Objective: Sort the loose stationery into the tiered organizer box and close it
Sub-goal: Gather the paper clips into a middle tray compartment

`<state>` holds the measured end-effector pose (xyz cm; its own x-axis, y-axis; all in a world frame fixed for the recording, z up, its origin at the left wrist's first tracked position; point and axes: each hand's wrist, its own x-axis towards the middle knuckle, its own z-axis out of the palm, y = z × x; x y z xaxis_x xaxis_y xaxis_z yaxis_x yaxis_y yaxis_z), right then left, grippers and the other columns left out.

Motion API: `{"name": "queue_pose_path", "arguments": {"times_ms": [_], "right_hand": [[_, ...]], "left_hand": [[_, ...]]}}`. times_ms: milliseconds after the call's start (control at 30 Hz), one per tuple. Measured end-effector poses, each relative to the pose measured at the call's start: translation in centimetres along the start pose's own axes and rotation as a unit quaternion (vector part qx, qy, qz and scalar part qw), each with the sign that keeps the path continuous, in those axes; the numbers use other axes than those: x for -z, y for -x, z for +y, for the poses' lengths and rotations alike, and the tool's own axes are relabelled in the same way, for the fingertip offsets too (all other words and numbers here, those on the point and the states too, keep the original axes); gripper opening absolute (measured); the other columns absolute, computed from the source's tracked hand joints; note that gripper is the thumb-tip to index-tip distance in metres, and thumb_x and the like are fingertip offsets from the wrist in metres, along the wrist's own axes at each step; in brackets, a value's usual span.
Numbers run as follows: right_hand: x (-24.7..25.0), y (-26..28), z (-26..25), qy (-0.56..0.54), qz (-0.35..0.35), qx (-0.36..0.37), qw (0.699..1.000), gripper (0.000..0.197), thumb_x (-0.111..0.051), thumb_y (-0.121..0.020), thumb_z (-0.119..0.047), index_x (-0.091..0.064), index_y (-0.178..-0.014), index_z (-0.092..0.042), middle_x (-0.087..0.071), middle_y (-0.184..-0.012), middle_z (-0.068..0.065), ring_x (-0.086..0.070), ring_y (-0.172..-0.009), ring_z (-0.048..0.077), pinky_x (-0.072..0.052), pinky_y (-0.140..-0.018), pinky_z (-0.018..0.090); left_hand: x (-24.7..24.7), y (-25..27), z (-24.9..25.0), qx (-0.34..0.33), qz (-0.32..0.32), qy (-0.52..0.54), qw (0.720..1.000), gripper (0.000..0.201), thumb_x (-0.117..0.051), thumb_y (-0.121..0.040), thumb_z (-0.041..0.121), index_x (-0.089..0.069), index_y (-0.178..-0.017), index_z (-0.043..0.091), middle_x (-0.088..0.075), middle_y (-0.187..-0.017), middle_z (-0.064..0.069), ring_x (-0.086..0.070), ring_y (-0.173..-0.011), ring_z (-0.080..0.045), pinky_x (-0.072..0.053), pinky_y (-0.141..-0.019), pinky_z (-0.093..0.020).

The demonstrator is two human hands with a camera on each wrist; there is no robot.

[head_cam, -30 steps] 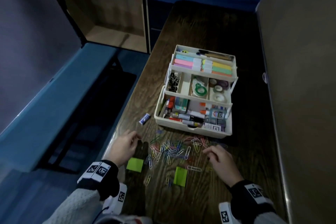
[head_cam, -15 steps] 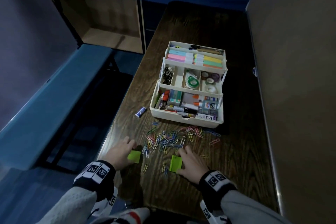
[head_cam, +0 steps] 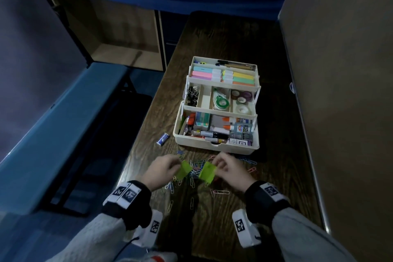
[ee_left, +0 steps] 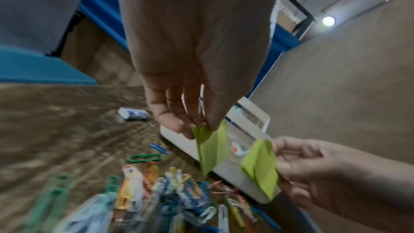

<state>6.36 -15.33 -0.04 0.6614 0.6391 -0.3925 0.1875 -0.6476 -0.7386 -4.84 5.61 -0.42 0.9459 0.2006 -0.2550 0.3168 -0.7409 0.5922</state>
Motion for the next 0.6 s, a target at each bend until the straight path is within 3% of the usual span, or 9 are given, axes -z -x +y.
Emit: {"name": "queue_pose_path", "arguments": {"times_ms": [67,133,167,267,367,500,600], "right_hand": [[1.3,-0.1,-1.3,-0.090,0.012,0.035,0.995,0.014,-0.062,-0.089,-0.008,-0.054,-0.096,-0.017,-0.057,-0.089,-0.002,-0.053,-0.077,0.007,-0.046,-0.071,0.020],[1.7,-0.3,-2.3,-0.131,0.017,0.052,0.990,0.014,-0.061,-0.088,-0.003,-0.054,-0.098,-0.011,-0.057,-0.089,0.003,-0.054,-0.079,0.011,-0.047,-0.069,0.014],[1.7,-0.5,-2.7,-0.139,0.030,0.051,0.988,0.014,-0.061,-0.088,-0.001,-0.055,-0.099,-0.009,-0.057,-0.090,0.007,-0.055,-0.080,0.014,-0.049,-0.068,0.016],[1.7,-1.2,-3.1,-0.172,0.073,0.025,0.982,0.012,-0.058,-0.089,0.002,-0.054,-0.099,-0.004,-0.055,-0.092,0.015,-0.059,-0.080,0.025,-0.057,-0.071,0.038],[1.7,-2.0,-2.9,-0.182,0.101,0.004,0.978,0.010,-0.057,-0.090,0.001,-0.052,-0.097,-0.006,-0.055,-0.094,0.018,-0.063,-0.079,0.027,-0.060,-0.068,0.042],[1.7,-2.8,-2.8,-0.181,0.126,-0.005,0.975,0.014,-0.060,-0.090,-0.004,-0.053,-0.101,-0.009,-0.059,-0.089,0.012,-0.065,-0.083,0.032,-0.059,-0.072,0.045],[2.2,-3.0,-2.1,-0.172,0.164,-0.016,0.971,0.018,-0.061,-0.090,-0.011,-0.053,-0.106,-0.013,-0.059,-0.091,0.010,-0.064,-0.085,0.030,-0.056,-0.076,0.045]], "left_hand": [[0.1,-1.1,2.1,0.005,0.020,0.078,0.997,0.009,-0.058,-0.093,0.018,-0.066,-0.096,0.016,-0.063,-0.085,0.008,-0.055,-0.070,0.004,-0.042,-0.060,-0.006],[0.3,-2.2,3.9,0.014,0.008,0.173,0.985,0.008,-0.058,-0.093,0.014,-0.067,-0.092,0.013,-0.068,-0.086,-0.002,-0.060,-0.065,-0.005,-0.048,-0.058,-0.012],[0.4,-2.5,4.6,0.017,-0.012,0.231,0.973,0.009,-0.057,-0.093,0.013,-0.066,-0.093,0.010,-0.069,-0.088,-0.008,-0.062,-0.065,-0.010,-0.052,-0.057,-0.017],[0.8,-3.1,6.1,0.029,-0.067,0.353,0.933,0.021,-0.051,-0.097,0.018,-0.062,-0.107,0.003,-0.068,-0.100,-0.013,-0.068,-0.081,-0.024,-0.058,-0.068,-0.032],[0.8,-3.4,6.2,0.050,-0.082,0.409,0.907,0.030,-0.046,-0.098,0.029,-0.059,-0.116,0.008,-0.068,-0.098,-0.008,-0.069,-0.078,-0.018,-0.059,-0.065,-0.032],[0.5,-4.7,6.0,0.043,-0.046,0.358,0.932,0.013,-0.059,-0.093,0.016,-0.058,-0.101,0.006,-0.066,-0.093,-0.018,-0.066,-0.069,-0.019,-0.055,-0.057,-0.029],[0.5,-7.2,6.6,0.061,0.034,0.335,0.940,0.004,-0.061,-0.090,0.012,-0.059,-0.091,0.009,-0.063,-0.077,-0.005,-0.061,-0.052,-0.003,-0.049,-0.048,-0.017]]}}
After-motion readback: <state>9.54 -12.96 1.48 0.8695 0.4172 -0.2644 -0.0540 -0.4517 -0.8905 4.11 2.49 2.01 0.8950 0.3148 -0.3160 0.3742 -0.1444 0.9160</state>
